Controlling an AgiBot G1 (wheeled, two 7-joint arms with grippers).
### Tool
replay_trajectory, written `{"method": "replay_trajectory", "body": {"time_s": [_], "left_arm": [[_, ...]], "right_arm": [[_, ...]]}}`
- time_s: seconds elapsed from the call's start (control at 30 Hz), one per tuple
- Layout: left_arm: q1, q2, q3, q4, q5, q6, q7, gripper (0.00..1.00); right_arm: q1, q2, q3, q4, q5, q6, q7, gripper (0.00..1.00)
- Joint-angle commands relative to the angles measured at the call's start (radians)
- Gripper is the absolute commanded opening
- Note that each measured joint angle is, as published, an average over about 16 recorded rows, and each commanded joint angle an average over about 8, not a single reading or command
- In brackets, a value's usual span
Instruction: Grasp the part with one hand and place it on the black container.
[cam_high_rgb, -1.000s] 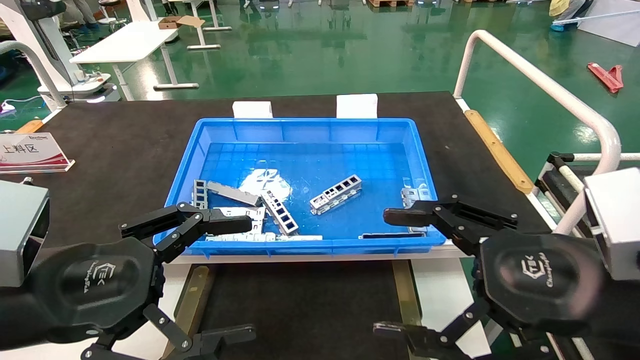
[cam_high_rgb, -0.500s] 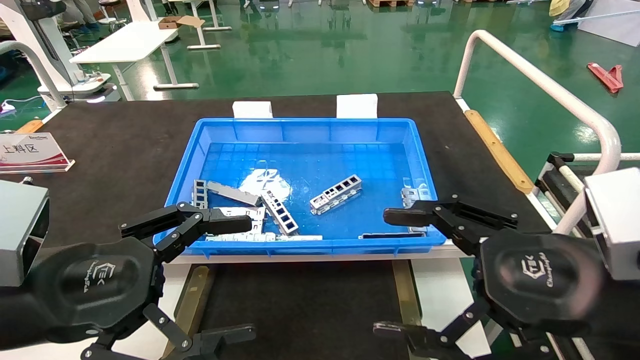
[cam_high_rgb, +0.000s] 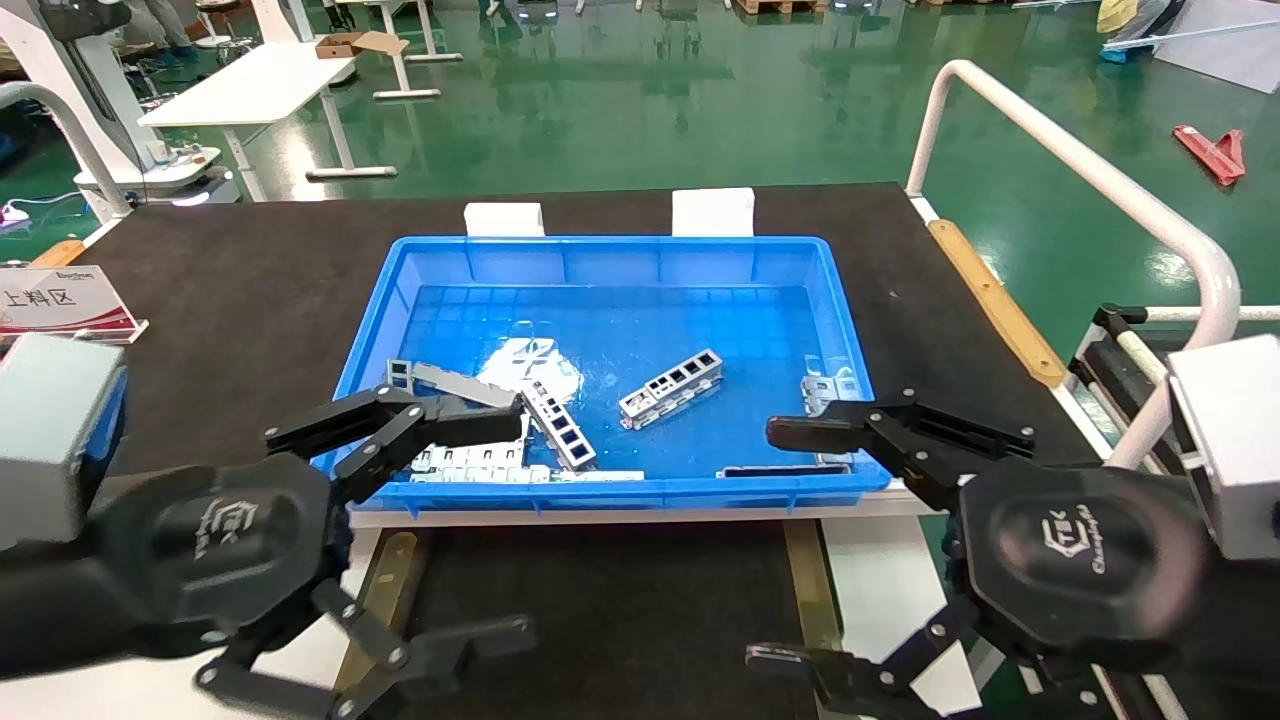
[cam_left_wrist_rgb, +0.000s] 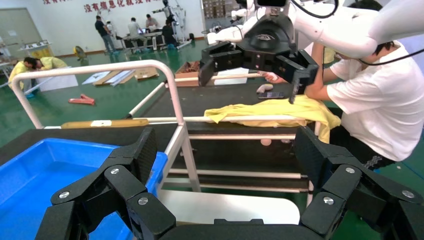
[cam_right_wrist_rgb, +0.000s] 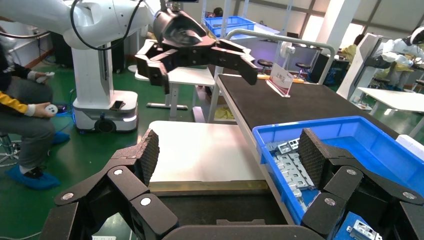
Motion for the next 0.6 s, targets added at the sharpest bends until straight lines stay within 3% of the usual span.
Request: {"method": "replay_trajectory", "body": {"time_s": [0.03,0.6], "left_arm": [[-0.006,0.011,0.005,0.009,0.005,-0.002,0.0,1.0],[-0.184,0.211,0.127,0.257,0.25,-0.097,0.067,1.0]], "right_arm": [[0.0,0.0,0.0,0.0,0.0,0.0,0.0,1.0],[0.0,0.001,-0.001,0.0,0.001,0.0,-0.001,1.0]]}}
